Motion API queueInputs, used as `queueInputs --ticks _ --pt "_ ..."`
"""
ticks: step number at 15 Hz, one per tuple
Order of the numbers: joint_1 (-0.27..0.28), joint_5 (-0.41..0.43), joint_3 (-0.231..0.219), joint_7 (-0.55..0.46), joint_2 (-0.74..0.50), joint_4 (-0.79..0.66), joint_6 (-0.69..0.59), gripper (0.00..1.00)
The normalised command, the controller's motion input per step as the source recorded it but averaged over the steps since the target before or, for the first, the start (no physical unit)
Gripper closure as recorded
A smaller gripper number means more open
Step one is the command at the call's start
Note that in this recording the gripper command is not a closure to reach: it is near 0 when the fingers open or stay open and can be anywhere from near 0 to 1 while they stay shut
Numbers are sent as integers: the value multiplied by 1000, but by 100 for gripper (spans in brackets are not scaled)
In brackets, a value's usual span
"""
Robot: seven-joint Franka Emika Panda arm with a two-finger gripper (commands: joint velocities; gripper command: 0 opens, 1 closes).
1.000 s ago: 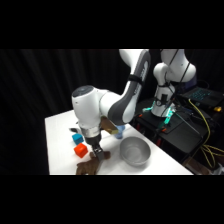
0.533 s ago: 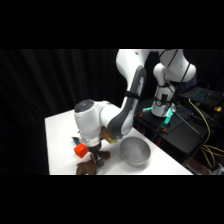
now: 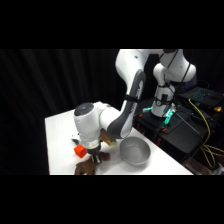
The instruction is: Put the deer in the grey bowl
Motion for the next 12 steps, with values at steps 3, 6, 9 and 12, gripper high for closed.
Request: queueInputs --ticks 3,6,9,12 --pt "114 -127 -123 105 -300 -174 -69 57" --pt "88 -139 -100 91 -360 -212 -140 58" --pt "28 -97 -34 44 -548 -358 -235 57" --pt "-26 -52 37 4 -755 -566 -228 58"
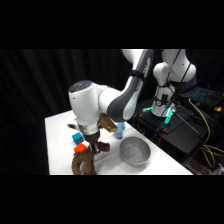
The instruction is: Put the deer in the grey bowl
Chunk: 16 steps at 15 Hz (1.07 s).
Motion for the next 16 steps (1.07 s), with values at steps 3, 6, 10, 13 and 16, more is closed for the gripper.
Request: queueInputs --ticks 3,6,10,13,16 --pt "-50 -47 66 39 -841 -702 -124 58" --pt "-70 -2 118 85 -802 -754 -1 58" --pt "-39 22 176 170 -710 -778 83 58" --pt "-22 119 203 130 -569 -629 90 58" --pt "-9 160 176 24 -389 -454 137 57"
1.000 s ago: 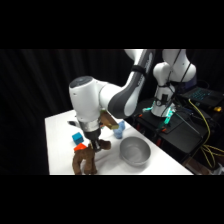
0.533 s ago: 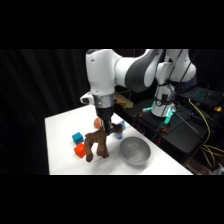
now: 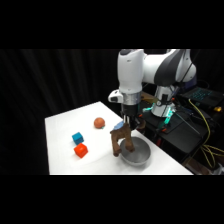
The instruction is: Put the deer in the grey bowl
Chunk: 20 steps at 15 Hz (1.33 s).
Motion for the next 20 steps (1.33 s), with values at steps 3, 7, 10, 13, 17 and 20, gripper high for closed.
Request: queueInputs --ticks 3,7,10,13,17,20 --pt "4 160 129 -159 -43 -211 233 56" --pt "-15 49 51 -218 318 75 235 57" --pt "-54 29 -12 -260 415 255 157 56" --pt "-56 75 -4 -274 265 294 -26 0" --pt "-63 91 -8 -246 -62 164 -289 0" --pt "-76 81 -20 -296 -301 77 -499 0"
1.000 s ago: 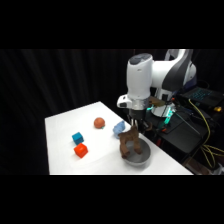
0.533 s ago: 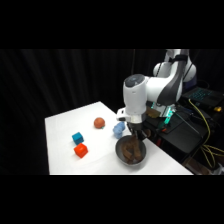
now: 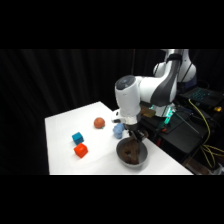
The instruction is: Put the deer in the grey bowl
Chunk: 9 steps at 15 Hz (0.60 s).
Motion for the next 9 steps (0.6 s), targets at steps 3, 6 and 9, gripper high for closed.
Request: queueInputs --ticks 3,6,9 --pt "-56 68 -32 -256 -364 92 -497 0" --pt "-48 8 -59 -186 -429 101 -450 0" --pt "-93 -1 -100 -186 -453 122 -343 0"
